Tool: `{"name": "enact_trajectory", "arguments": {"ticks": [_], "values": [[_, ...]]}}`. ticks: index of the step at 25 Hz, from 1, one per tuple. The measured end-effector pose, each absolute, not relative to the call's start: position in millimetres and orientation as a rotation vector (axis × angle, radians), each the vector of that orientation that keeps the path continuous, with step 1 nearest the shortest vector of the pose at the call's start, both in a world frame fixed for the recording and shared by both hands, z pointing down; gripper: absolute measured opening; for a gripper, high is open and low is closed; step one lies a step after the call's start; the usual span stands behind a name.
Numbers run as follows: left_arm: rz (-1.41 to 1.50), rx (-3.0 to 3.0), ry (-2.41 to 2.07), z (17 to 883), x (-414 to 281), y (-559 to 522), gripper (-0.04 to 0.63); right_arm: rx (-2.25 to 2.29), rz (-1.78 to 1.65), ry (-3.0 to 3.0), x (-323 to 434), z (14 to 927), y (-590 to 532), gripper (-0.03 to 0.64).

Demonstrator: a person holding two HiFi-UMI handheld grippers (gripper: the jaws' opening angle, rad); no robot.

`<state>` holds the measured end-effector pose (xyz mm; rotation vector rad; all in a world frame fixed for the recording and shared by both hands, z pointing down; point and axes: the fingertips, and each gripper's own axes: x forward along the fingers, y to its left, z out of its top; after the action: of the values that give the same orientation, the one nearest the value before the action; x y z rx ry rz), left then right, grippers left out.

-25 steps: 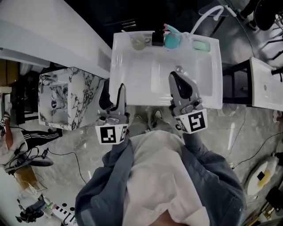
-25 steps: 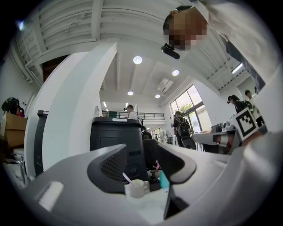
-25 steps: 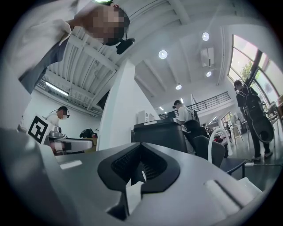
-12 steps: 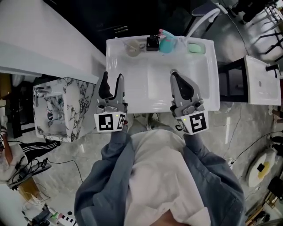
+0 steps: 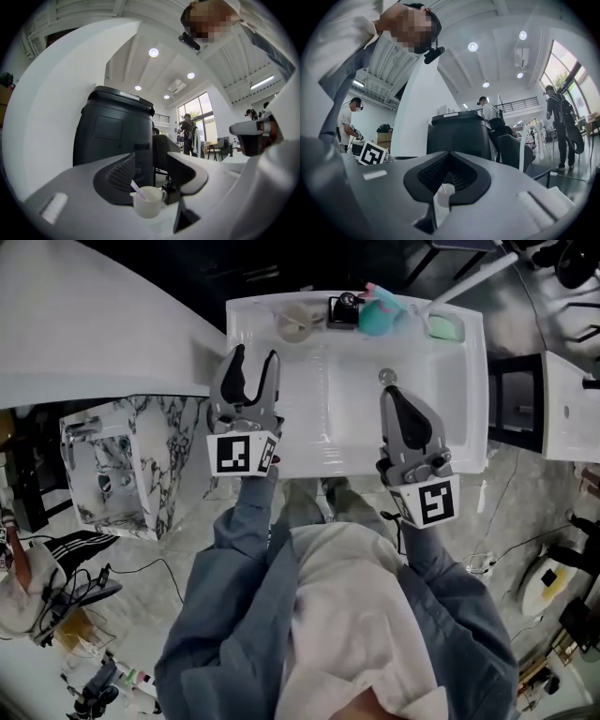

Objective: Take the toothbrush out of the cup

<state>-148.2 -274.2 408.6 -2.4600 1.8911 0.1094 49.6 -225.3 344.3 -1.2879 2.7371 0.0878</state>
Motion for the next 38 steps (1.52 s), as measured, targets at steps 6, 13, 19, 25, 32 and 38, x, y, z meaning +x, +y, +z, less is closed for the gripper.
{"name": "enact_trajectory", "arguments": {"ticks": [6, 13, 19, 25, 32, 38], "values": [[0.074, -2.482, 1.915, 445.9, -153.3, -313.1, 0.229, -1.293, 0.092, 2.747, 41.3, 357.0, -255.8, 0.006], [0.068, -2.511, 1.967, 488.3, -159.8, -364.5, 0.229, -1.356, 0.059, 2.753, 47.9, 373.5, -263.5, 0.006], [0.079, -2.523, 2.019, 515.1, -165.3, -385.5, 0.229, -1.416, 0.052, 2.763, 59.7, 384.8, -262.4, 0.006], [0.108, -2.526, 2.05, 531.5, -168.3, -399.3, 0.229, -1.443, 0.055, 2.773, 65.1, 391.2, -264.0, 0.006], [0.15, -2.553, 2.015, 534.9, -170.5, -404.1, 0.167, -1.461, 0.046, 2.782, 63.6, 394.7, -264.4, 0.006], [0.185, -2.533, 2.001, 526.1, -169.1, -404.1, 0.138, -1.462, 0.046, 2.778, 62.7, 392.2, -268.1, 0.006]]}}
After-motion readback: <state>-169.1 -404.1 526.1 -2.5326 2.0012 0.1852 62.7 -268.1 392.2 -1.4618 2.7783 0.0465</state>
